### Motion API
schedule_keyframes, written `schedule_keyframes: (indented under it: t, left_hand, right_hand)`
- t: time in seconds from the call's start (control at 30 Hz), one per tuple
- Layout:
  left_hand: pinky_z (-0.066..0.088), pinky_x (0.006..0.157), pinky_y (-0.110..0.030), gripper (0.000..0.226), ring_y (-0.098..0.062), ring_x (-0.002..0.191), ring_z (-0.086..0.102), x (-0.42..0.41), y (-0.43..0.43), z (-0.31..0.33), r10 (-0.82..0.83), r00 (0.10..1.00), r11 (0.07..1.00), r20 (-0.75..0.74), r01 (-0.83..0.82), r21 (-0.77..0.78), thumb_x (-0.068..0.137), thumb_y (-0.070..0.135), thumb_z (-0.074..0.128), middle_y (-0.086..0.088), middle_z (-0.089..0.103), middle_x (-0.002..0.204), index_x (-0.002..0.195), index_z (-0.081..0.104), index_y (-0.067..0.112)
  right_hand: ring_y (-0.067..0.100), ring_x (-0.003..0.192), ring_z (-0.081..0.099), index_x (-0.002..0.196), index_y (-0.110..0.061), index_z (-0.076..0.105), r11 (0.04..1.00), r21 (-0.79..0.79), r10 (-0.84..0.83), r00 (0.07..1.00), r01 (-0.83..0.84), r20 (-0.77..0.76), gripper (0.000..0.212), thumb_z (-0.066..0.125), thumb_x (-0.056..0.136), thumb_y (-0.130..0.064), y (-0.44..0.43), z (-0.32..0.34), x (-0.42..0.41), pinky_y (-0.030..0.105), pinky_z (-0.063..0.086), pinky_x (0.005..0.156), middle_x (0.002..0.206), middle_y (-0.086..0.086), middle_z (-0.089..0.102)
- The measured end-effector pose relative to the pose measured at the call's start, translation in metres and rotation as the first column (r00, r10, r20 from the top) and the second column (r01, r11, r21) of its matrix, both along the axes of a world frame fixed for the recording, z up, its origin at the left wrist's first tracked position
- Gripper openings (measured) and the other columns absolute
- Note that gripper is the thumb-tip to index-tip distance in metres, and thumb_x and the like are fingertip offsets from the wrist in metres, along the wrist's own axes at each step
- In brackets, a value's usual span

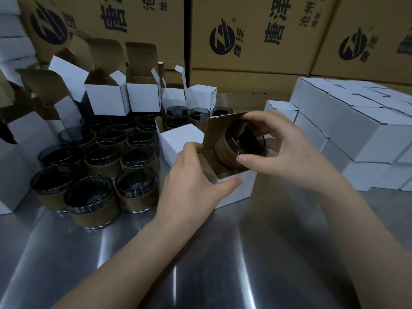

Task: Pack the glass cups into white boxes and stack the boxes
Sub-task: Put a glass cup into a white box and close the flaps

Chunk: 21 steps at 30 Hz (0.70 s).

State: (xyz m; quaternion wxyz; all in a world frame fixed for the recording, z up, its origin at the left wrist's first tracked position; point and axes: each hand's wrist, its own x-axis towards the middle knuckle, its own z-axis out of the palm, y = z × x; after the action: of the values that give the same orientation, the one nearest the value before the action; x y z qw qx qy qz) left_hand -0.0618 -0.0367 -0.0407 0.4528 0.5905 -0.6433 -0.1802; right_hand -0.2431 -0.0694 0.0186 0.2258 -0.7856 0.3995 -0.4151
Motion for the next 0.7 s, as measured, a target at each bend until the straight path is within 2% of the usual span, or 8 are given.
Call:
schedule_keyframes:
  t: [0.13,0.23,0.4,0.57,0.7]
  left_hand:
    - [0.056,0.075,-0.03,0.07,-0.005,0.091,0.058,-0.001,0.001,-0.001,-0.009,1.0,1.0,0.0,0.009,-0.006,0.061,0.063,0.079,0.013,0.056,0.103,0.112,0.038,0.038]
    - [0.053,0.071,-0.022,0.068,-0.003,0.091,0.057,-0.002,0.0,-0.002,-0.023,1.0,1.0,-0.005,0.023,-0.01,0.063,0.062,0.081,0.015,0.056,0.105,0.11,0.037,0.04]
    - [0.053,0.074,-0.021,0.069,-0.006,0.097,0.058,-0.003,0.0,-0.002,-0.033,0.999,0.999,-0.004,0.033,-0.021,0.063,0.058,0.083,0.014,0.057,0.109,0.107,0.032,0.042]
    - [0.054,0.076,-0.027,0.067,-0.009,0.098,0.06,-0.003,0.001,-0.003,-0.026,0.999,1.0,-0.022,0.025,-0.013,0.062,0.057,0.082,0.011,0.059,0.107,0.106,0.035,0.038]
    - [0.054,0.077,-0.031,0.066,-0.012,0.098,0.06,-0.002,0.0,-0.003,-0.035,0.999,0.999,-0.011,0.035,-0.021,0.062,0.055,0.082,0.008,0.058,0.106,0.106,0.037,0.035]
  right_hand:
    - [0.004,0.113,0.055,0.126,-0.026,0.054,0.997,0.048,-0.061,0.996,0.064,-0.062,0.062,0.082,0.071,-0.027,-0.001,0.0,0.001,0.026,0.055,0.09,0.118,-0.012,0.058]
    - [0.009,0.108,0.06,0.118,-0.033,0.055,0.995,0.07,-0.068,0.993,0.075,-0.093,0.055,0.082,0.071,-0.021,0.001,0.002,0.003,0.03,0.055,0.091,0.111,-0.017,0.057]
    - [0.004,0.103,0.054,0.117,-0.03,0.058,0.989,0.056,-0.119,0.969,0.134,-0.215,0.061,0.081,0.061,-0.031,-0.001,0.009,0.011,0.027,0.052,0.091,0.109,-0.015,0.048]
    - [0.008,0.094,0.054,0.116,-0.026,0.06,0.979,0.045,-0.166,0.912,0.197,-0.375,0.06,0.082,0.06,-0.031,-0.004,0.014,0.024,0.024,0.048,0.081,0.102,-0.011,0.049]
    - [0.012,0.092,0.05,0.113,-0.022,0.058,0.976,0.017,-0.171,0.805,0.219,-0.568,0.054,0.079,0.064,-0.03,-0.005,0.022,0.032,0.019,0.043,0.068,0.098,-0.008,0.049]
